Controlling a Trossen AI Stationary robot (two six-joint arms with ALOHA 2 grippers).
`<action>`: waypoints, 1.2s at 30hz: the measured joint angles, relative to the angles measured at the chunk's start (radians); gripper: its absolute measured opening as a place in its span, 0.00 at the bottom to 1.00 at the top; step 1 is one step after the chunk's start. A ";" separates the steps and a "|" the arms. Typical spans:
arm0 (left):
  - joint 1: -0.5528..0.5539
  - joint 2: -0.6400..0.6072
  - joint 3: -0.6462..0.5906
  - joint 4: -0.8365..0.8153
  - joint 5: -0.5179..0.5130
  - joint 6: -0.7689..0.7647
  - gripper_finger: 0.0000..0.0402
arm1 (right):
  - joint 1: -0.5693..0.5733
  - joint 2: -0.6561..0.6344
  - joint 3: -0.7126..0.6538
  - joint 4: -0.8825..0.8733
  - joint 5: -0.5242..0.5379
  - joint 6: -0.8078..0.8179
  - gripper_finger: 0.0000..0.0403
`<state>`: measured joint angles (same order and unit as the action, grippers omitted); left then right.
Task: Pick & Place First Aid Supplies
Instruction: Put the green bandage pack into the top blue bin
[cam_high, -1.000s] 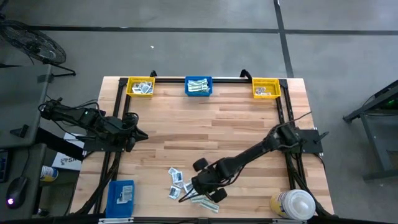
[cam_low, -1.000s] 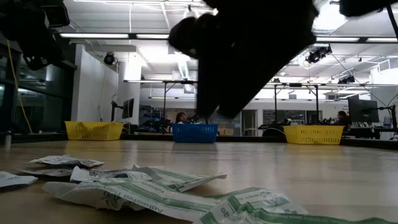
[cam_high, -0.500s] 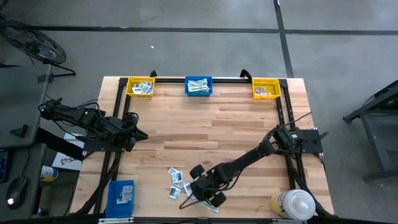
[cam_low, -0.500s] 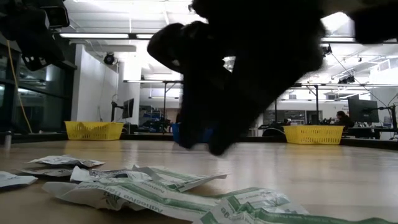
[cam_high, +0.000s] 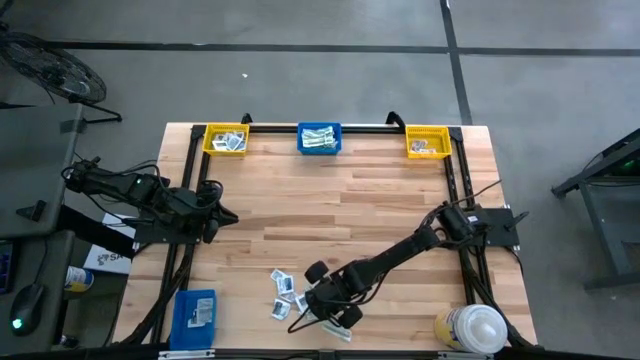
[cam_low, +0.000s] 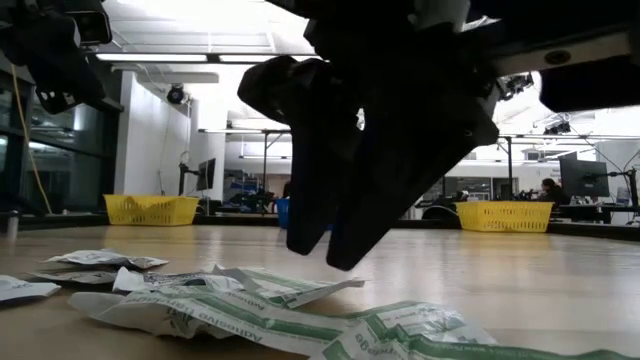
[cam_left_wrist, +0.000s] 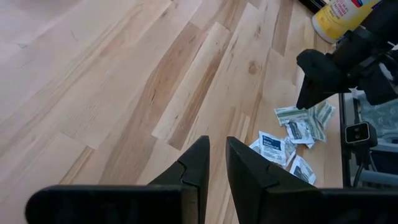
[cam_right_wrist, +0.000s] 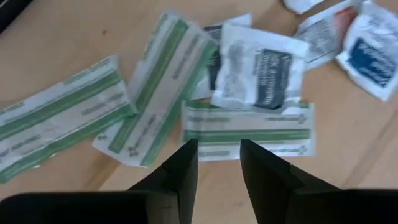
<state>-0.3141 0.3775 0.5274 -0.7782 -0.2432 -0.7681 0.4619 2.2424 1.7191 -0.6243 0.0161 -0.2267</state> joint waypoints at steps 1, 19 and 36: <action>0.000 0.000 0.000 0.000 0.000 0.000 0.13 | 0.001 0.001 0.000 0.000 -0.003 -0.001 0.28; 0.000 0.000 0.000 -0.003 0.000 0.004 0.13 | -0.008 0.061 0.005 -0.022 -0.075 0.048 0.16; 0.000 0.000 0.000 -0.010 0.004 0.005 0.13 | -0.019 0.017 -0.002 -0.087 0.073 0.397 0.00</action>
<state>-0.3145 0.3775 0.5274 -0.7887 -0.2390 -0.7635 0.4428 2.2590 1.7173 -0.7116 0.0890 0.1699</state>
